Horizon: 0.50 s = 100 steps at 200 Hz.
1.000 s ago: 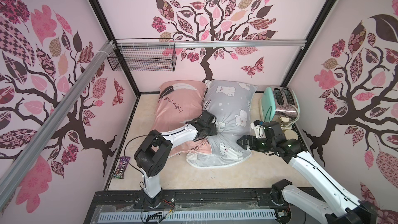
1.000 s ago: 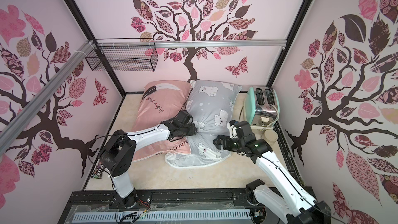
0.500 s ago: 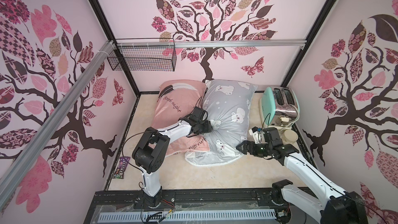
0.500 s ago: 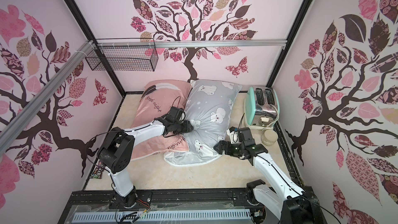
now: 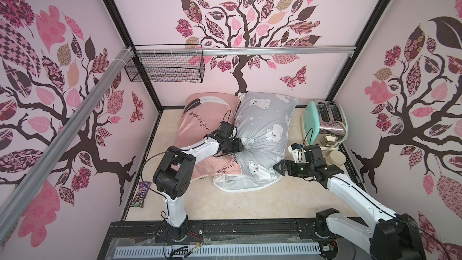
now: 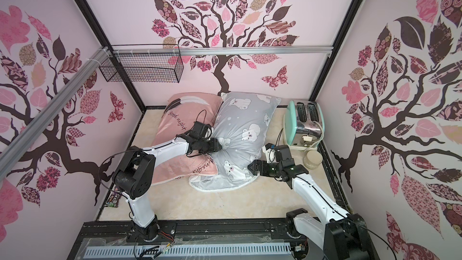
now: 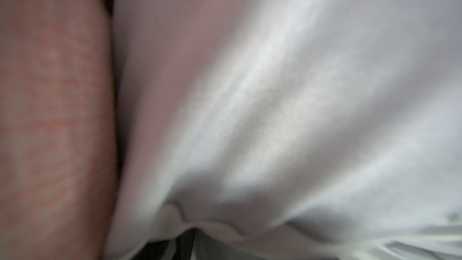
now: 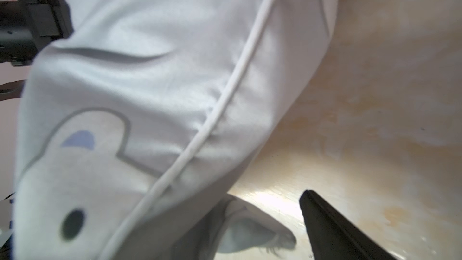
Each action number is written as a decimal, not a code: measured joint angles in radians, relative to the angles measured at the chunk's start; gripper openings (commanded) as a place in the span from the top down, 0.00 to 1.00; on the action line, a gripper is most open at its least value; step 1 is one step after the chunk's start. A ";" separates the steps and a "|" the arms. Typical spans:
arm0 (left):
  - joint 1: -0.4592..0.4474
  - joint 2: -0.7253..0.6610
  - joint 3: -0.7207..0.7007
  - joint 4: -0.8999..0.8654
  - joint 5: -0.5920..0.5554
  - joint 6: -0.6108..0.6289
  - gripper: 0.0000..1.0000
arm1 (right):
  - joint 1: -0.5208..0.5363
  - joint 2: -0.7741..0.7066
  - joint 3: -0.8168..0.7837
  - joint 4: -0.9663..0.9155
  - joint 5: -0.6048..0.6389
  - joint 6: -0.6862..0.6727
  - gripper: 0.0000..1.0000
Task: Zip up pillowcases
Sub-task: Pick up the pillowcase from the center of the board.
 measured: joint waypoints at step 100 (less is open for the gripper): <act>0.002 0.019 0.055 -0.069 -0.001 0.020 0.50 | 0.000 -0.102 -0.014 -0.050 -0.174 0.065 0.46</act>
